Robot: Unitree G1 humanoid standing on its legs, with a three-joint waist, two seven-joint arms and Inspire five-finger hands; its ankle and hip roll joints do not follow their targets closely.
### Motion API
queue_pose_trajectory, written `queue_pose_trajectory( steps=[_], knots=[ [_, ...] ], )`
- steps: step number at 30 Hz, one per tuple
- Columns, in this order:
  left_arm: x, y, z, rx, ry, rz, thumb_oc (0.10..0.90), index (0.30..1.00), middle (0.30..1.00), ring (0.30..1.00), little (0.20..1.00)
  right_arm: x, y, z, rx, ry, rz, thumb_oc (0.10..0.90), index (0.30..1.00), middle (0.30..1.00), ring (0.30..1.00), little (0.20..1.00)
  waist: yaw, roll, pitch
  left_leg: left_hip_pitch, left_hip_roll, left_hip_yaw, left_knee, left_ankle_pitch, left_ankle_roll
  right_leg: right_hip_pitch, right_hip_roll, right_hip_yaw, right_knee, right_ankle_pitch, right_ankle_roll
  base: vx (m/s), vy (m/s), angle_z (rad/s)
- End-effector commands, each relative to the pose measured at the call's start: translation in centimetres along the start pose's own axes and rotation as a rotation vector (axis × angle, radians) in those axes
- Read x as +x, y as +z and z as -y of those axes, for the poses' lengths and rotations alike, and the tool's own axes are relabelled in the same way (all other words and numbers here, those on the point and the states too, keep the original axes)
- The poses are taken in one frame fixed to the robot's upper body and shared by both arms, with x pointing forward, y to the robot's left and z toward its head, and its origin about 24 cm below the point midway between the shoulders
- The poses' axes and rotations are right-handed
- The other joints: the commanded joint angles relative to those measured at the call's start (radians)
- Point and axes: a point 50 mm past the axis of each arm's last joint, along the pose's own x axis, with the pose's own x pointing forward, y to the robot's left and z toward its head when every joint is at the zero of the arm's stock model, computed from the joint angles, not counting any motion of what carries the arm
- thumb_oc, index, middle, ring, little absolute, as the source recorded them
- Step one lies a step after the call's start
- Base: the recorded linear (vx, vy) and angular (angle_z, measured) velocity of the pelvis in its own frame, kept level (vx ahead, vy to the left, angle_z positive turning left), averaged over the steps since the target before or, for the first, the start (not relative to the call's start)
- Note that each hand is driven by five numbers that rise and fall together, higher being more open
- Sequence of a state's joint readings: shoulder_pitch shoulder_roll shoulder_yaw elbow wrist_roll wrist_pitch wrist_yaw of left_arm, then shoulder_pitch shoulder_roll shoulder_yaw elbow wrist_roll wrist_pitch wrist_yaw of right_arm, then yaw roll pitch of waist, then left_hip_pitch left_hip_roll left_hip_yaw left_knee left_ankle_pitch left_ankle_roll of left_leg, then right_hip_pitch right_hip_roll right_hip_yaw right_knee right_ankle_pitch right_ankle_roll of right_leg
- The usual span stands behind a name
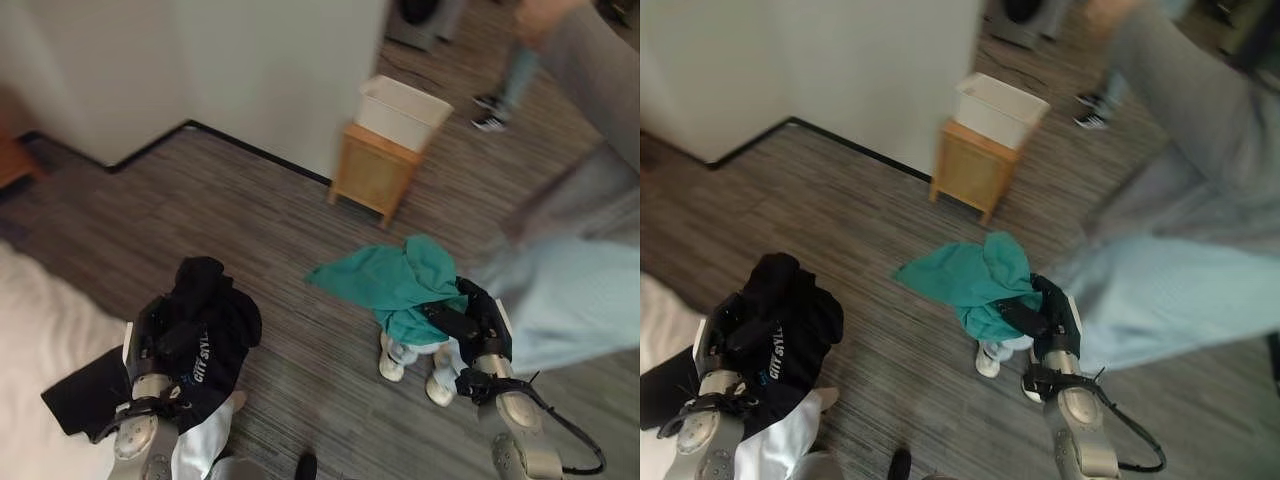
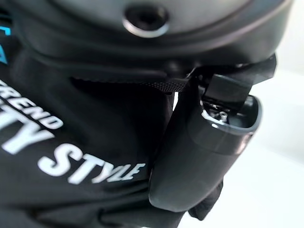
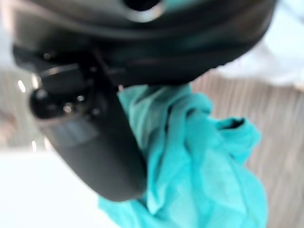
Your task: Pick up bed clothes into laundry basket.
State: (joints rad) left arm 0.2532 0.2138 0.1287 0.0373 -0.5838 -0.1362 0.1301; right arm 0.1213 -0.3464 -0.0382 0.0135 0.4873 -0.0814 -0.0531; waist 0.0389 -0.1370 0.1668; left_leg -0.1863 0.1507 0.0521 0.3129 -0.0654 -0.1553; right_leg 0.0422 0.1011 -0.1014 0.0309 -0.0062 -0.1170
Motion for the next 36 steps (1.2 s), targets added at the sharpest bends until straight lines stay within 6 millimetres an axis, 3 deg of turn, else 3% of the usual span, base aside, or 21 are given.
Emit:
queue_pose_trajectory(
  steps=[1,2,4,5,7,11,21,22,23,26,28,31,32,34,36],
  knots=[
    [1.1,6.3,1.9,0.014,-0.133,0.334,0.400,0.300,0.300,0.300,0.300,1.1,6.4,-0.7,-0.005,0.082,0.331,0.400,0.300,0.300,0.300,0.300,0.003,0.026,-0.003,0.107,-0.056,0.028,-0.025,0.033,0.070,0.040,-0.181,0.042,-0.067,-0.019,0.196,0.02,-0.102,-1.28],
    [1.1,6.1,2.0,0.025,-0.139,0.319,0.400,0.300,0.300,0.300,0.300,0.9,6.3,-0.5,-0.017,0.078,0.325,0.400,0.300,0.300,0.300,0.300,-0.013,0.034,-0.013,0.127,-0.064,0.037,-0.048,0.014,0.082,0.031,-0.172,0.061,-0.061,-0.015,0.198,0.00,0.005,-1.18],
    [1.6,6.1,2.7,0.064,-0.177,0.309,0.400,0.300,0.300,0.300,0.300,0.7,5.9,-0.3,-0.029,0.057,0.312,0.400,0.300,0.300,0.300,0.300,-0.063,0.068,-0.031,0.203,-0.069,0.136,-0.187,0.001,0.100,0.003,-0.163,0.077,-0.045,0.004,0.222,0.00,0.062,-0.92],
    [1.6,6.1,2.7,0.064,-0.177,0.310,0.400,0.300,0.300,0.300,0.300,0.7,6.0,-0.3,-0.029,0.057,0.313,0.400,0.300,0.300,0.300,0.300,-0.061,0.067,-0.033,0.204,-0.071,0.139,-0.195,0.009,0.099,-0.001,-0.164,0.080,-0.046,0.008,0.221,0.01,0.086,-0.52],
    [2.1,6.7,3.9,0.084,-0.216,0.338,0.400,0.300,0.300,0.300,0.300,0.0,4.7,0.4,-0.051,0.013,0.260,0.400,0.300,0.300,0.300,0.300,-0.105,0.084,-0.058,0.252,-0.079,0.173,-0.296,0.033,0.100,-0.014,-0.162,0.087,-0.038,0.010,0.229,0.06,0.066,-0.55],
    [2.3,7.0,4.4,0.076,-0.223,0.351,0.400,0.300,0.300,0.300,0.300,-0.6,3.4,0.6,-0.052,0.000,0.208,0.400,0.300,0.300,0.300,0.300,-0.129,0.096,-0.082,0.286,-0.088,0.184,-0.374,0.057,0.103,-0.012,-0.161,0.083,-0.052,0.007,0.230,0.06,0.016,-0.17],
    [1.7,5.2,4.3,0.074,-0.237,0.269,0.400,0.300,0.300,0.300,0.300,-0.2,2.9,0.3,-0.044,0.002,0.180,0.400,0.300,0.300,0.300,0.300,-0.131,0.116,-0.104,0.313,-0.099,0.185,-0.398,0.053,0.111,0.012,-0.167,0.071,-0.062,0.002,0.232,0.01,0.004,0.00],
    [4.0,6.5,5.8,0.221,-0.302,0.296,0.400,0.300,0.300,0.300,0.300,0.3,2.5,2.0,0.001,-0.088,0.174,0.400,0.300,0.300,0.300,0.300,-0.065,0.118,-0.086,0.276,-0.114,0.096,-0.400,0.074,0.103,0.041,-0.185,-0.015,-0.108,0.013,0.229,0.01,0.001,0.07],
    [4.1,6.2,6.1,0.217,-0.310,0.286,0.400,0.300,0.300,0.300,0.300,0.4,2.4,1.9,-0.012,-0.080,0.163,0.400,0.300,0.300,0.300,0.300,-0.066,0.117,-0.088,0.278,-0.114,0.098,-0.400,0.075,0.103,0.042,-0.184,-0.013,-0.108,0.014,0.229,-0.01,-0.012,0.14],
    [3.7,3.4,7.1,0.142,-0.363,0.160,0.400,0.300,0.300,0.300,0.300,0.2,1.5,2.1,0.009,-0.096,0.121,0.400,0.300,0.300,0.300,0.300,-0.070,0.114,-0.095,0.284,-0.115,0.098,-0.400,0.072,0.105,0.047,-0.180,-0.016,-0.101,0.008,0.226,-0.01,-0.008,0.17],
    [3.6,2.9,7.4,0.118,-0.370,0.137,0.400,0.300,0.300,0.300,0.300,0.2,1.4,2.0,0.009,-0.096,0.114,0.400,0.300,0.300,0.300,0.300,-0.070,0.113,-0.098,0.285,-0.115,0.095,-0.400,0.072,0.105,0.049,-0.180,-0.016,-0.099,0.007,0.226,0.00,-0.002,0.05],
    [4.0,3.9,8.4,0.072,-0.387,0.173,0.400,0.300,0.300,0.300,0.300,0.8,2.5,1.6,-0.015,-0.069,0.150,0.400,0.300,0.300,0.300,0.300,-0.071,0.109,-0.104,0.287,-0.114,0.089,-0.400,0.072,0.103,0.052,-0.178,-0.013,-0.097,0.005,0.224,-0.01,-0.001,0.04],
    [4.5,5.6,9.4,0.061,-0.412,0.242,0.400,0.300,0.300,0.300,0.300,1.5,4.3,1.1,-0.046,-0.035,0.219,0.400,0.300,0.300,0.300,0.300,-0.070,0.105,-0.111,0.288,-0.114,0.088,-0.400,0.071,0.104,0.052,-0.176,-0.013,-0.096,0.004,0.224,0.00,0.000,0.00],
    [4.5,5.6,9.4,0.060,-0.412,0.244,0.400,0.300,0.300,0.300,0.300,1.5,4.3,1.1,-0.047,-0.035,0.220,0.400,0.300,0.300,0.300,0.300,-0.071,0.106,-0.109,0.289,-0.114,0.088,-0.400,0.071,0.104,0.053,-0.176,-0.013,-0.096,0.004,0.224,0.00,0.000,0.00],
    [4.7,7.6,10.9,0.020,-0.448,0.326,0.400,0.300,0.300,0.300,0.300,2.1,8.4,-0.4,-0.049,0.016,0.402,0.400,0.300,0.300,0.300,0.300,-0.072,0.102,-0.111,0.288,-0.114,0.084,-0.400,0.070,0.105,0.049,-0.175,-0.009,-0.087,0.001,0.223,-0.02,0.006,0.04]
  ],
)
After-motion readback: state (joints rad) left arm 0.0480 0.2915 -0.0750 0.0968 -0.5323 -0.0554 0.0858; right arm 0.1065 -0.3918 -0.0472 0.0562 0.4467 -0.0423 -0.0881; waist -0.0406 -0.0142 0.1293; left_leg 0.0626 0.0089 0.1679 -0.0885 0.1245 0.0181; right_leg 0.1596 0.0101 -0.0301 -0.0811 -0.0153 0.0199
